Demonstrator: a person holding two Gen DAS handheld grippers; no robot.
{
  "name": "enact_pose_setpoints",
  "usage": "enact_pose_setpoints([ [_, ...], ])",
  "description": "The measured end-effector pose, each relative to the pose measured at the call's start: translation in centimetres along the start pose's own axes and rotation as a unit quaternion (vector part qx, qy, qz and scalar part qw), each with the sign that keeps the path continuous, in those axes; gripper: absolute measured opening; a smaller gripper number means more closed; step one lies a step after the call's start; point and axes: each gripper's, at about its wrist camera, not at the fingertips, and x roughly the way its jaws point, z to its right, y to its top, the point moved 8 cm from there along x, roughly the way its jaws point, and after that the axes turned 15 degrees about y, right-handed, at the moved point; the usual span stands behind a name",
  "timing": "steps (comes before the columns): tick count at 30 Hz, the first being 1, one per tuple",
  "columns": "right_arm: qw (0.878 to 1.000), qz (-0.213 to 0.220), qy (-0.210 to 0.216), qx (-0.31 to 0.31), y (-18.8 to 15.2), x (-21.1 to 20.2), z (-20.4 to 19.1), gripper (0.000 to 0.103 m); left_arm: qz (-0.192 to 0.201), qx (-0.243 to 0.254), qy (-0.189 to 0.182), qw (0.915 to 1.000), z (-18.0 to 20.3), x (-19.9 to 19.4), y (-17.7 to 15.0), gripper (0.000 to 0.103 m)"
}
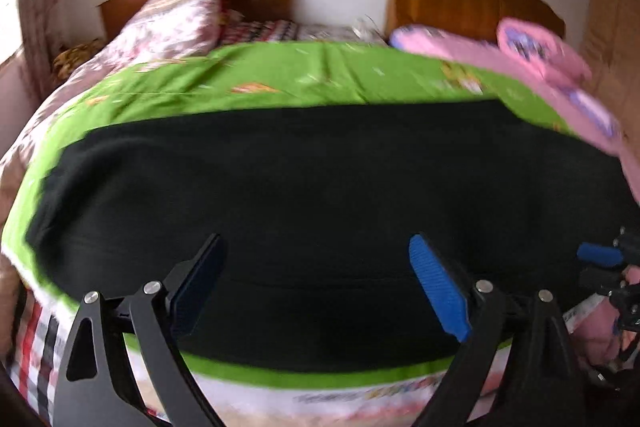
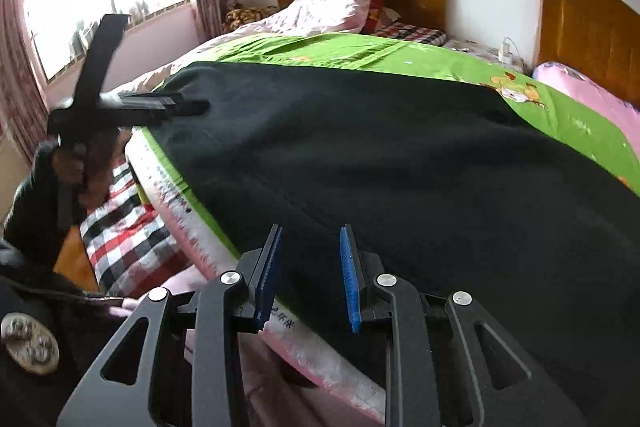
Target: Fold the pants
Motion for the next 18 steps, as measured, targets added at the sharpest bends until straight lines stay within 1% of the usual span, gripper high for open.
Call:
enact_pose_setpoints([
  [2,1.000,-0.020,-0.006,-0.014,-0.8,0.7,-0.3,0.020,-0.014,0.042,0.040,0.9982,1.7,1.1,-1.6,0.094],
  [3,1.000,-0.016,-0.006,-0.021,-1.0,0.5,-0.4,0.020,0.006,0.043,0.048,0.9979,1.7,0.7,-1.8,0.095],
  [4,1.000,-0.014,0.005,-0.010,-1.3,0.3,-0.3,0.020,0.014,0.040,0.051,0.9978,1.5,0.5,-2.2,0.096],
  [6,1.000,-0.008,0.023,0.015,-1.6,-0.4,0.2,0.020,0.010,0.033,0.044,0.9985,1.1,0.5,-2.3,0.096],
  [8,1.000,-0.010,0.021,0.020,-1.7,-1.6,0.4,0.020,-0.005,0.035,0.051,0.9981,1.2,0.0,-1.7,0.095],
  [9,1.000,-0.006,0.010,0.016,-1.5,-2.3,0.7,0.020,0.001,0.040,0.045,0.9982,1.6,-0.6,-1.2,0.095],
  [12,0.998,0.024,-0.044,0.028,0.0,-5.3,3.8,0.021,0.031,0.058,0.000,0.9978,4.7,-2.8,1.9,0.096],
  [13,0.996,0.031,-0.078,0.036,0.8,-6.2,5.7,0.035,0.033,0.068,-0.022,0.9969,6.4,-3.3,3.2,0.100],
  [14,0.994,0.033,-0.101,0.041,1.5,-6.7,7.3,0.054,0.027,0.082,-0.046,0.9952,8.6,-3.3,4.4,0.102],
  [15,0.991,0.032,-0.122,0.050,2.0,-7.1,9.0,0.094,0.021,0.091,-0.063,0.9936,10.3,-3.0,5.4,0.102],
  [16,0.989,0.027,-0.133,0.061,2.6,-7.2,11.0,0.097,0.014,0.104,-0.079,0.9913,12.8,-2.3,6.8,0.102],
  [18,0.987,0.018,-0.141,0.078,3.4,-7.3,14.3,0.097,-0.006,0.127,-0.086,0.9881,16.8,-0.2,8.8,0.101],
])
